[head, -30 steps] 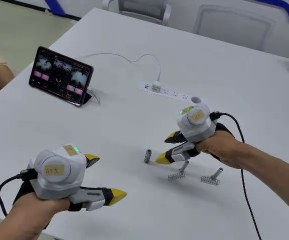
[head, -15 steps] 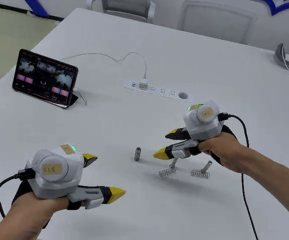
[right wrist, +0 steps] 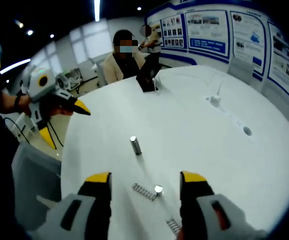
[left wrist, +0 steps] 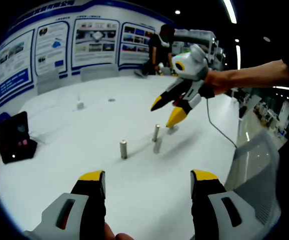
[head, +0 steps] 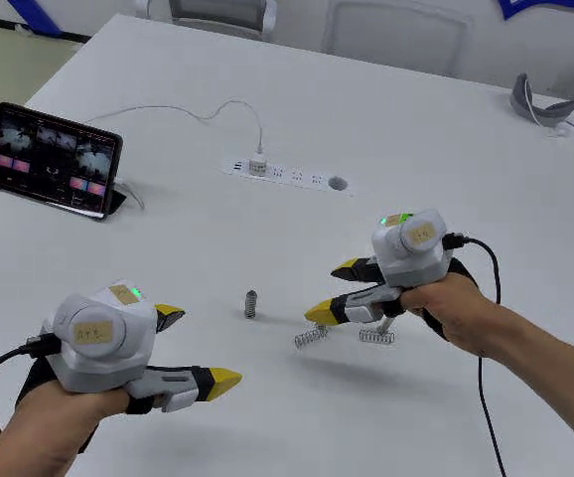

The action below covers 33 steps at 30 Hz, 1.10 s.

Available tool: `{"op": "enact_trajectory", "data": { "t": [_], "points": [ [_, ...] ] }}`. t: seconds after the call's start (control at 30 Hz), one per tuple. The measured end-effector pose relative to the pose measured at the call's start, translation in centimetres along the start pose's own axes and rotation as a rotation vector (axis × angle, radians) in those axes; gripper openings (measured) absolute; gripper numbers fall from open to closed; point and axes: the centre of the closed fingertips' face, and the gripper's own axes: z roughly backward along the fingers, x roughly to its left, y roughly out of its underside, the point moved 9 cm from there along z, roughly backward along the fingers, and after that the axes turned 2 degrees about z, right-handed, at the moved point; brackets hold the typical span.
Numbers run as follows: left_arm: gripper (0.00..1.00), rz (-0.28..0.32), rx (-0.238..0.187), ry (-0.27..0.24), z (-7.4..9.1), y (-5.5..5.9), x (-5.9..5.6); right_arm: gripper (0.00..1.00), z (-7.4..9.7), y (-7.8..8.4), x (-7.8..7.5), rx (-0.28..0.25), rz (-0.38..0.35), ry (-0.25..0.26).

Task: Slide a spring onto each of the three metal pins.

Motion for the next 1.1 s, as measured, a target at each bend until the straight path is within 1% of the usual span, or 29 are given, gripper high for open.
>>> {"op": "enact_trajectory", "data": {
  "t": [0.27, 0.5, 0.73, 0.83, 1.1],
  "points": [
    [0.71, -0.004, -0.002, 0.010, -0.7, -0.4, -0.2, 0.59, 1.3, 1.4, 0.5, -0.024, -0.031, 0.018],
    [0.71, -0.014, 0.003, 0.024, -1.2, -0.7, -0.4, 0.61, 2.0, 2.3, 1.4, -0.037, -0.041, 0.030],
    [0.71, -0.024, 0.011, 0.037, -1.8, -0.9, -0.7, 0.62, 2.6, 3.7, 1.9, -0.026, -0.045, 0.039],
    [0.71, -0.028, 0.014, 0.044, -2.1, -1.0, -0.8, 0.63, 3.0, 4.1, 2.1, -0.032, -0.058, 0.043],
    [0.70, -0.048, 0.021, 0.066, -2.9, -1.4, -1.2, 0.65, 3.7, 5.1, 3.0, -0.029, -0.064, 0.047]
  ]
}}
